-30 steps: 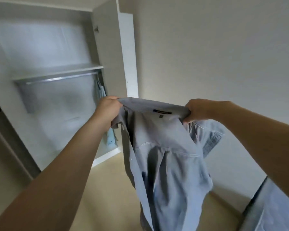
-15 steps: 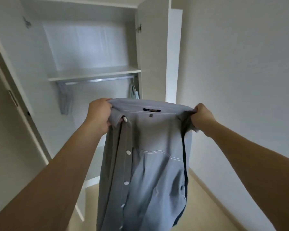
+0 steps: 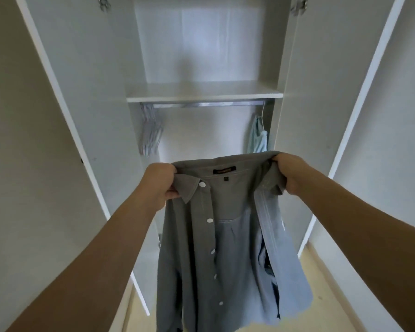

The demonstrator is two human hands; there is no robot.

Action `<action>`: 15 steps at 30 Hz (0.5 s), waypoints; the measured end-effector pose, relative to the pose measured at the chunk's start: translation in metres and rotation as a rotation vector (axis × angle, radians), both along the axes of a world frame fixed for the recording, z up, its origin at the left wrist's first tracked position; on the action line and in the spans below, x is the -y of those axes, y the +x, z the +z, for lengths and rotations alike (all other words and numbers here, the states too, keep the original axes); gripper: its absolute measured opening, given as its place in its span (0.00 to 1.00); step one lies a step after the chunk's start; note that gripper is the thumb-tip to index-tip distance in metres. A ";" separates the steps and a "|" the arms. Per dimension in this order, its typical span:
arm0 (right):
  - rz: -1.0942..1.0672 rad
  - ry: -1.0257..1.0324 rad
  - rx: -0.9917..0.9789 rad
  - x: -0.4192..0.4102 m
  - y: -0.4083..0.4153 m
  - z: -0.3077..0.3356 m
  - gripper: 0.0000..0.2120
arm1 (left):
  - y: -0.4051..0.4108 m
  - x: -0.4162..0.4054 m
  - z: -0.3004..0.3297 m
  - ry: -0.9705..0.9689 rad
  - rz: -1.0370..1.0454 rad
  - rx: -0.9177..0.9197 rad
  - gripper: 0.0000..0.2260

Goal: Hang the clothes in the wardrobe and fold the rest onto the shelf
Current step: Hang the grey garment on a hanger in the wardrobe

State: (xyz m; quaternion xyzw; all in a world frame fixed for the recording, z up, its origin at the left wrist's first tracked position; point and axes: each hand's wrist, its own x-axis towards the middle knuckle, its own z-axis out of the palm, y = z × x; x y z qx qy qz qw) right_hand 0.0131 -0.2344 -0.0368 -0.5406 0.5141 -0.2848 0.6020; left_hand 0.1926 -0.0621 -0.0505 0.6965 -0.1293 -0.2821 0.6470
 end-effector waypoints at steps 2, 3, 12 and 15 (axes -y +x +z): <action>-0.033 0.022 0.051 0.022 0.035 -0.002 0.12 | 0.027 0.018 -0.010 0.006 -0.036 -0.011 0.10; -0.053 0.035 0.073 0.033 0.054 0.000 0.13 | 0.043 0.029 -0.013 0.005 -0.050 -0.016 0.09; -0.147 -0.167 0.111 0.135 0.189 0.028 0.19 | 0.165 0.141 -0.033 0.319 -0.372 0.033 0.10; -0.095 -0.227 0.087 0.157 0.227 0.025 0.19 | 0.195 0.176 -0.042 0.486 -0.518 0.086 0.11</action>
